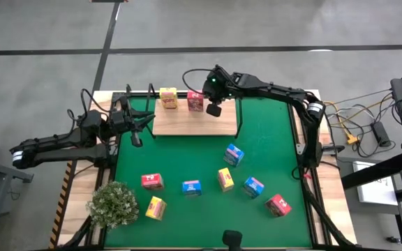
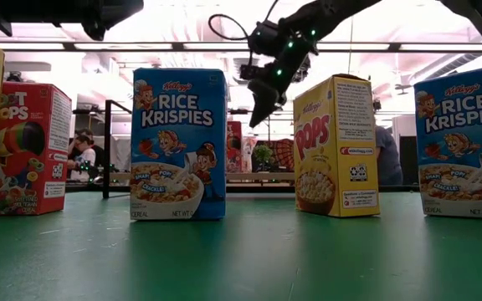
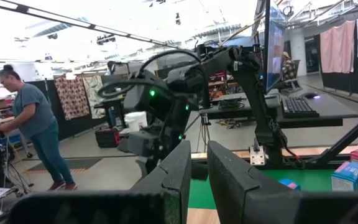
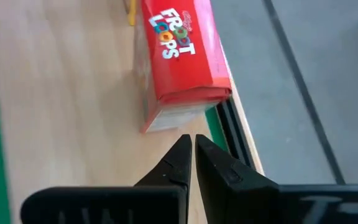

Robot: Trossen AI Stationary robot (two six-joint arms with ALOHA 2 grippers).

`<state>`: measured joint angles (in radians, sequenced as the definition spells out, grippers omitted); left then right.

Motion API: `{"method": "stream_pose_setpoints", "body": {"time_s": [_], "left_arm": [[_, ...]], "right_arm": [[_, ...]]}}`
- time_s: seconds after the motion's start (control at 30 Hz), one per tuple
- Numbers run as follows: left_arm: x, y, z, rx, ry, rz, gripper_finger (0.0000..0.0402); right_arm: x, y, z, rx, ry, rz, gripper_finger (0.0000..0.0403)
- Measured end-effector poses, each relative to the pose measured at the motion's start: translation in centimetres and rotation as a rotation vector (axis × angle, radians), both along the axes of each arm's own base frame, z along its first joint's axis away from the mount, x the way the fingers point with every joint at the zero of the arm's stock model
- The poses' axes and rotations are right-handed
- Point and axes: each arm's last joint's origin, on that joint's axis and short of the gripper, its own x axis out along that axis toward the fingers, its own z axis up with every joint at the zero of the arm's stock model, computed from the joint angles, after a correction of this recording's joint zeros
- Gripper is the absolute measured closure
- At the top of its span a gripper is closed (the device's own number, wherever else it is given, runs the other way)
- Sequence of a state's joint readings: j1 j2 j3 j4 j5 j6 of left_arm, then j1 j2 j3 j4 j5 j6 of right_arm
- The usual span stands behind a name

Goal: Stack cereal on shelf
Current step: Put the top red cereal box on the shelf

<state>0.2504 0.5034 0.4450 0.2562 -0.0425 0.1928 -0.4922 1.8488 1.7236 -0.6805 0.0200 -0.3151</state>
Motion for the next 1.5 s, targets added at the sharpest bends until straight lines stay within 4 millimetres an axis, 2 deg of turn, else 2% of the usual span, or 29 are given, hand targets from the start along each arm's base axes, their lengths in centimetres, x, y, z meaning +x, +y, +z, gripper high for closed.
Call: {"method": "stream_pose_setpoints", "body": {"time_s": [0.17,0.23,0.43,0.63,0.9,1.5], "left_arm": [[0.0,0.0,-0.1,-0.001,0.005,0.0,0.0365],[0.0,0.0,-0.1,-0.001,0.005,0.0,0.0365],[0.0,0.0,-0.1,-0.001,0.005,0.0,0.0365],[0.0,0.0,-0.1,-0.003,0.011,0.0,0.0365],[0.0,0.0,-0.1,-0.003,0.011,0.0,0.0365],[0.0,0.0,-0.1,-0.002,0.01,0.0,0.0365]], "right_arm": [[0.2,1.3,-0.7,0.178,-0.031,0.105,0.039],[0.9,1.7,-1.2,0.19,-0.073,0.147,0.039],[2.9,3.6,-3.6,0.056,-0.156,0.214,0.039],[3.7,4.7,-4.6,-0.143,-0.15,0.129,0.039],[3.4,4.4,-5.3,-0.204,-0.141,0.038,0.039],[2.9,2.8,-5.4,-0.228,-0.152,0.005,0.039]]}}
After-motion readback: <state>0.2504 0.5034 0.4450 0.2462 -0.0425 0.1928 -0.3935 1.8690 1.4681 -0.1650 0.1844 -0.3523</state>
